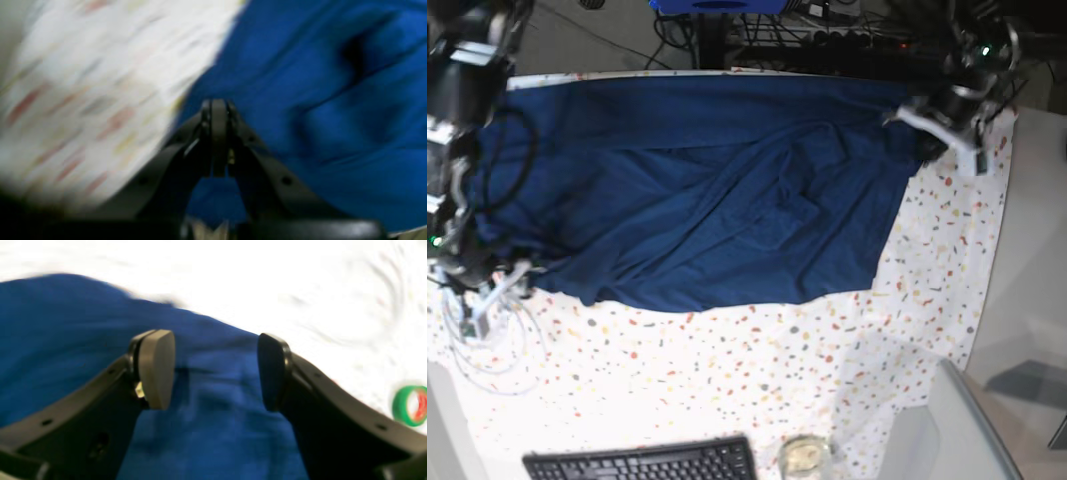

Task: Layout the t-shirt on the table in an organized manner, then fold the t-shirt properly
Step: 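Release the fabric and grasp the shirt edge with the right gripper, then pull the shirt edge with the right gripper away from the left gripper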

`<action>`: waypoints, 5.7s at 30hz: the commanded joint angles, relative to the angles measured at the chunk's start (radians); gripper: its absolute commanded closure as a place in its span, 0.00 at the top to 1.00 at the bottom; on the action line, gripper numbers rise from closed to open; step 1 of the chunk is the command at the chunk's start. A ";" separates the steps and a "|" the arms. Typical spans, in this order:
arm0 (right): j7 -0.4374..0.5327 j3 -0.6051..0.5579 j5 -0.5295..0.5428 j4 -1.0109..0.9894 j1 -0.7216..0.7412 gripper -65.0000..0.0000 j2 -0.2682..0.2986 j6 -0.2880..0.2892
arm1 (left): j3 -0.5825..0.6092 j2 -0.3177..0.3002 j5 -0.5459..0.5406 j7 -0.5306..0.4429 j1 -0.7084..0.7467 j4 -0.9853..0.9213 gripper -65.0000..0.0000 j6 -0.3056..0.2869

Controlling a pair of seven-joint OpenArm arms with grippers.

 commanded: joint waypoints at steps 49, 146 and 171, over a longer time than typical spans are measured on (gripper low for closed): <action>0.495 -0.143 0.010 -0.791 0.328 0.00 0.116 -0.113 | -0.148 -0.064 0.121 -0.141 -0.051 -0.462 0.00 0.002; 0.145 -0.046 0.010 -0.441 0.207 0.42 0.001 -0.087 | -0.150 -0.047 0.118 0.018 -0.036 -0.130 0.00 0.002; 0.194 -0.046 0.008 -0.494 0.282 0.01 0.043 -0.090 | -0.150 -0.049 0.118 0.012 -0.037 -0.181 0.00 0.002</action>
